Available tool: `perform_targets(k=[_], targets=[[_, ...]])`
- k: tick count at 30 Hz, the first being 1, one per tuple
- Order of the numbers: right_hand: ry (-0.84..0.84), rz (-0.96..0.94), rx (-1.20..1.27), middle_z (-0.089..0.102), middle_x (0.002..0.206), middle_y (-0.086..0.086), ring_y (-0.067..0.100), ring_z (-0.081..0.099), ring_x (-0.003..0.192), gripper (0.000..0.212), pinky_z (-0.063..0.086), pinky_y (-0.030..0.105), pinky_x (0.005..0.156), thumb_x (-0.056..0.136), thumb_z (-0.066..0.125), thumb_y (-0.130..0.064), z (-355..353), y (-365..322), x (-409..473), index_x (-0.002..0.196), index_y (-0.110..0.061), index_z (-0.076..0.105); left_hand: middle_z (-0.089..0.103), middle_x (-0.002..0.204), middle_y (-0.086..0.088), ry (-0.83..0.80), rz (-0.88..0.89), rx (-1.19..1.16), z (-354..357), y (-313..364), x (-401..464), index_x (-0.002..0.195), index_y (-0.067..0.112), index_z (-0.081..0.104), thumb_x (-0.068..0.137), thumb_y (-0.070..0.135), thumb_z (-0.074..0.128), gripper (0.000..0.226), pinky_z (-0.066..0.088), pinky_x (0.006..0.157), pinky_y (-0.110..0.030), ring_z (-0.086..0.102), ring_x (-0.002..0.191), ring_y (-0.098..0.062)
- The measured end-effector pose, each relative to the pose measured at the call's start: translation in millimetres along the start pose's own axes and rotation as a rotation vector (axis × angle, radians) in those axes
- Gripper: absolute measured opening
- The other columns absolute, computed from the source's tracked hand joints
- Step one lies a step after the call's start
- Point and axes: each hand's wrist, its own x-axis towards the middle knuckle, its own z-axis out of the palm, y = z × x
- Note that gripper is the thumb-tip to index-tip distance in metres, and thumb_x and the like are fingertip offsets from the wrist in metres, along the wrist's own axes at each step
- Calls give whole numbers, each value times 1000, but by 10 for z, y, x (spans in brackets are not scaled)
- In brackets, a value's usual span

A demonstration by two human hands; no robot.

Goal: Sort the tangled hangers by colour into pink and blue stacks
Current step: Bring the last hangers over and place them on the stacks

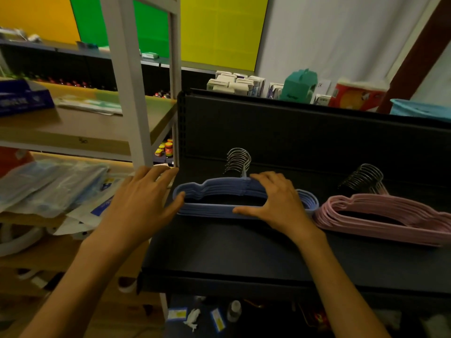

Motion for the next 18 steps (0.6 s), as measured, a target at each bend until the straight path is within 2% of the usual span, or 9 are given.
perform_targets(k=[5,18], targets=[[5,22,21,40,135,-5,10,35,118,88,25,21,93,66,61,-73,23,-12,-2,138,-29,37,36,146,-3,12,4,-23,-1,-25,-7,144,24,30,89,49,48,63,32,106,-42,30,133,-24],[26,20,-4,41,135,-3,12,37,119,92,25,22,92,62,58,-77,81,35,18,138,-29,37,33,147,-1,-6,5,-21,2,-35,-12,145,26,26,89,51,46,64,30,106,-39,27,134,-21]])
